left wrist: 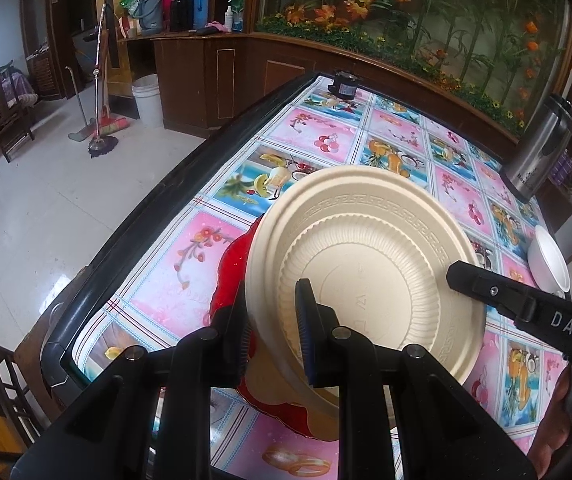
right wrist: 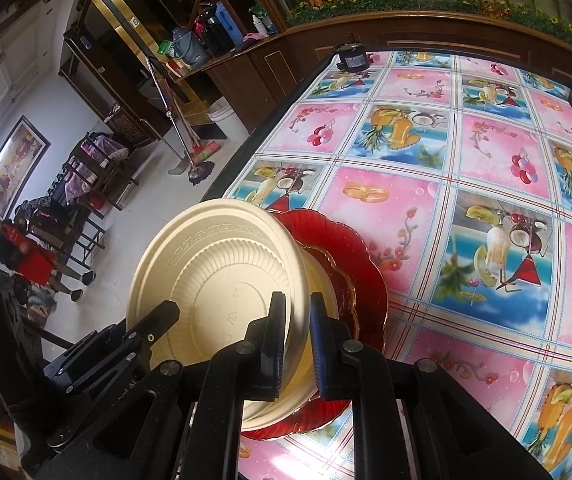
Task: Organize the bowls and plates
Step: 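Lower the beige bowl toward the top of the plate stack, then open both grippers and release the beige bowl on the stack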
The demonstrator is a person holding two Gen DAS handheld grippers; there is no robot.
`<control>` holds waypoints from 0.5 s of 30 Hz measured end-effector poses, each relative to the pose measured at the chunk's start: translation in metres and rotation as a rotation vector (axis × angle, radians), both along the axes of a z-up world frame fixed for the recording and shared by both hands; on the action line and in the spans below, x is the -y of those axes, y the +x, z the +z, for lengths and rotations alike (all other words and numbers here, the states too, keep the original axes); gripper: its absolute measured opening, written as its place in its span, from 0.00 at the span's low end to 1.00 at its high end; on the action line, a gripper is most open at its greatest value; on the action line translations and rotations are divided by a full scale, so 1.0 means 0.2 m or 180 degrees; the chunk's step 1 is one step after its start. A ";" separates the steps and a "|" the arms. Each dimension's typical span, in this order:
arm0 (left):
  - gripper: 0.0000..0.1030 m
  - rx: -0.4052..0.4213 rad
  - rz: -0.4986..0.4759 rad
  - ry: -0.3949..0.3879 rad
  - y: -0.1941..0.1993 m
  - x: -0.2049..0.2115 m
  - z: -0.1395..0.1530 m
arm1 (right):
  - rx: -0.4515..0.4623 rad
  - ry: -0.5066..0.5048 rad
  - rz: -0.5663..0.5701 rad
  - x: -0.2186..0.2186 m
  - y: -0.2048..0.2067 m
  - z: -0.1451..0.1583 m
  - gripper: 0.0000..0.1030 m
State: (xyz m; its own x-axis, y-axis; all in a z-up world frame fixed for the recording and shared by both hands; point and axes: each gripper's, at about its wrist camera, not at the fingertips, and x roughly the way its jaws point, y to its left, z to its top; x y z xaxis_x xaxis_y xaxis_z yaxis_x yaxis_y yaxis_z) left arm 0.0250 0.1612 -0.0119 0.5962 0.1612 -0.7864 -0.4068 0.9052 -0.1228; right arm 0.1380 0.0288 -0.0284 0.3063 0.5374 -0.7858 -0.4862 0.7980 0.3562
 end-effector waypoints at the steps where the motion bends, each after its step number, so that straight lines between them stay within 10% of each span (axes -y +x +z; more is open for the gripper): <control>1: 0.18 0.0001 0.0004 0.0002 0.00 0.00 0.00 | -0.0002 -0.0001 -0.0004 0.00 0.00 0.00 0.13; 15: 0.18 0.0003 0.0020 0.0122 -0.01 0.01 0.01 | -0.0011 -0.0001 -0.0001 0.01 0.01 -0.01 0.14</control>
State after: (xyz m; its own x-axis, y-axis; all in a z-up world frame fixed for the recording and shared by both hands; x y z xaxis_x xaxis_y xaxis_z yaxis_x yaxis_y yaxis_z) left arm 0.0237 0.1584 -0.0101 0.5958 0.1951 -0.7790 -0.4124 0.9067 -0.0884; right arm 0.1391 0.0268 -0.0300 0.3037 0.5370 -0.7870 -0.4846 0.7983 0.3577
